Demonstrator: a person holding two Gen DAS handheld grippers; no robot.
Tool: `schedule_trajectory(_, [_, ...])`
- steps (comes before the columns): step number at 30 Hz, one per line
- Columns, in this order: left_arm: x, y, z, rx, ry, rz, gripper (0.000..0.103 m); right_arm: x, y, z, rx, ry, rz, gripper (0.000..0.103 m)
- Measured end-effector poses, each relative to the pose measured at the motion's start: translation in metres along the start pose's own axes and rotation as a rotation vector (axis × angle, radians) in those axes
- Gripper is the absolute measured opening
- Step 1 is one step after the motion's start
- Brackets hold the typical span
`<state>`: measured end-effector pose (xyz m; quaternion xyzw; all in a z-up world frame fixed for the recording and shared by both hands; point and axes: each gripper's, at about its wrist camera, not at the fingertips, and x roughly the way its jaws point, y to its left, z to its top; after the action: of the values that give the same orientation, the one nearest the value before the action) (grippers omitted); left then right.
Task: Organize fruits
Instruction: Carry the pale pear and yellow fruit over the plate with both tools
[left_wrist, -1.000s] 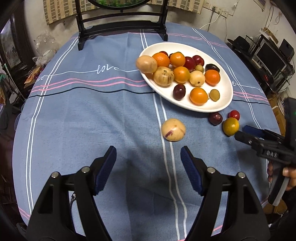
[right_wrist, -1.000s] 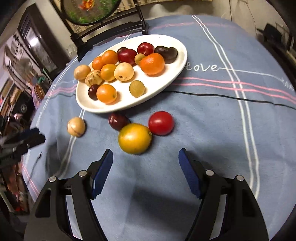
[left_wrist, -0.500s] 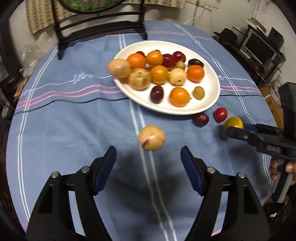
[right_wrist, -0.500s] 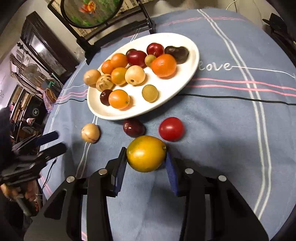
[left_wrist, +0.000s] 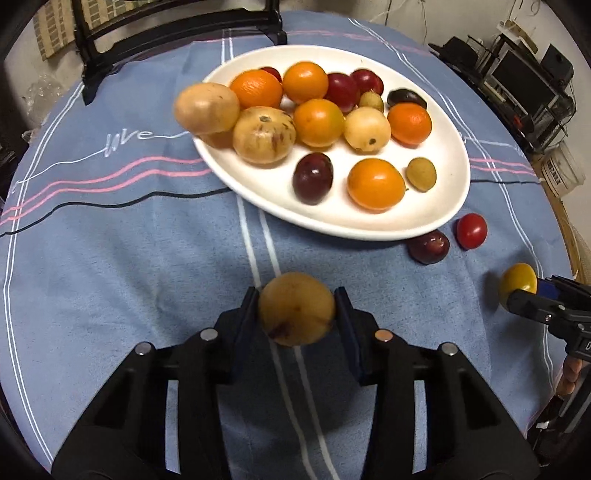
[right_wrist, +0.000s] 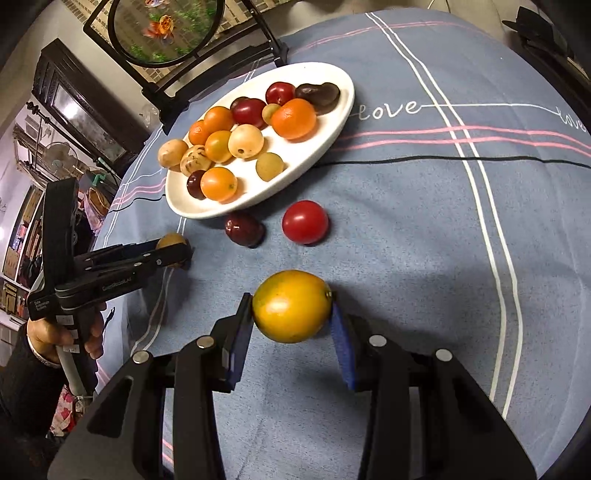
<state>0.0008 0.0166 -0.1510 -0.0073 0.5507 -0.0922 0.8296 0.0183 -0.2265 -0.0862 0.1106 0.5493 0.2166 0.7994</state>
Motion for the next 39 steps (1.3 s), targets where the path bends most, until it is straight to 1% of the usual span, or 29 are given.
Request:
schedule_trajectory(7, [-0.037,0.0,0.0,-0.004,-0.076,-0.015,0.042,-0.003,0.018,0.006,-0.06,-0.012,0.03,0.041])
schedule_trajectory(13, [-0.06,-0.019,-0.003,0.056,-0.12,0.032,0.042,-0.005,0.026,0.001,-0.091,-0.007,0.036,0.041])
schedule_trajectory(20, [-0.079,-0.04,0.004,0.096,-0.163,0.053,0.042,-0.022,0.05,0.004,-0.143,-0.053,0.082,0.041])
schedule_trajectory(27, [-0.09,-0.044,0.013,0.098,-0.192,0.06,0.042,-0.033,0.058,0.01,-0.156,-0.082,0.1,0.041])
schedule_trajectory(39, [-0.088,-0.039,0.024,0.098,-0.191,0.064,0.042,-0.033,0.055,0.015,-0.16,-0.077,0.099,0.041])
